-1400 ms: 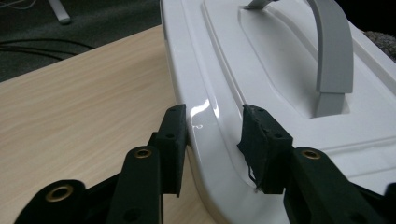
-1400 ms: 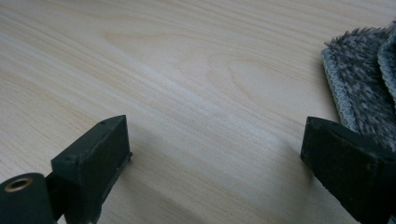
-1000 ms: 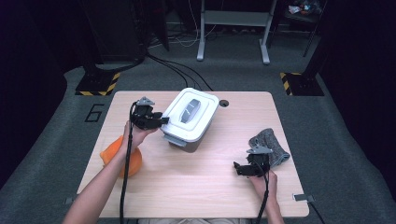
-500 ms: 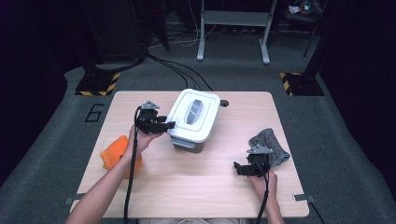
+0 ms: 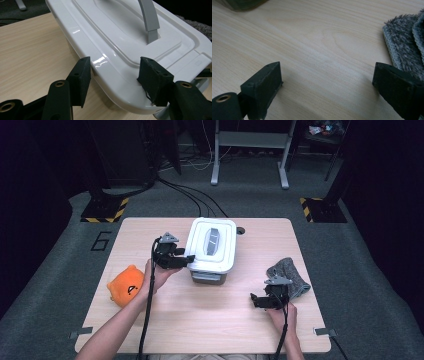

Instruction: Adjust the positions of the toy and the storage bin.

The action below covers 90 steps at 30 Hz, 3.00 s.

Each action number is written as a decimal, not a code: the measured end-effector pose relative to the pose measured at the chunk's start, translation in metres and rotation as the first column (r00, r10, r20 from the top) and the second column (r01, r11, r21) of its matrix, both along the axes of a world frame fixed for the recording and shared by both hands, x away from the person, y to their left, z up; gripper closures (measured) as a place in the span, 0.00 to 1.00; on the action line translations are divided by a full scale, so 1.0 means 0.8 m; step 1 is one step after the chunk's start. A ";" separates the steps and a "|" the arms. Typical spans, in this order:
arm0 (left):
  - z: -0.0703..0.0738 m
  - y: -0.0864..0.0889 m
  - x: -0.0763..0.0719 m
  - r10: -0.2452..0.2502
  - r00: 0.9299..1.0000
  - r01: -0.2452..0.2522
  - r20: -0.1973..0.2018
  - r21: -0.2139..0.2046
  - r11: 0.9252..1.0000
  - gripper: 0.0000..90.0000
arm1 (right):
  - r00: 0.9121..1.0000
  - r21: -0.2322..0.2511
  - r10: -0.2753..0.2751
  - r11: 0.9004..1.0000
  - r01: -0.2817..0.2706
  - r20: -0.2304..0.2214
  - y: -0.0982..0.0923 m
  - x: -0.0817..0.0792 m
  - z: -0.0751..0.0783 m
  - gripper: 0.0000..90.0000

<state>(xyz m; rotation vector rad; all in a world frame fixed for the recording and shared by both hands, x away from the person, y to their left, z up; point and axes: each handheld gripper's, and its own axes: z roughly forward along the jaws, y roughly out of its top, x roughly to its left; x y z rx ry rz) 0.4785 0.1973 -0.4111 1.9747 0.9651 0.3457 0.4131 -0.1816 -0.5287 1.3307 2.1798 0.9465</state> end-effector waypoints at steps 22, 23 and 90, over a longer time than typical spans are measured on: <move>-0.001 -0.052 -0.015 -0.028 0.996 0.026 0.083 0.028 0.999 0.38 | 1.000 -0.004 0.008 1.000 -0.008 0.005 -0.001 0.001 0.000 0.09; -0.001 -0.050 -0.017 -0.024 0.995 0.020 0.095 0.038 0.999 0.36 | 1.000 -0.004 0.008 1.000 -0.008 0.005 -0.001 0.001 0.000 0.09; -0.148 0.018 -0.173 -0.007 0.998 -0.009 0.068 0.238 0.971 0.10 | 0.964 -0.091 -0.266 0.961 0.263 -0.023 -0.091 0.052 0.021 0.80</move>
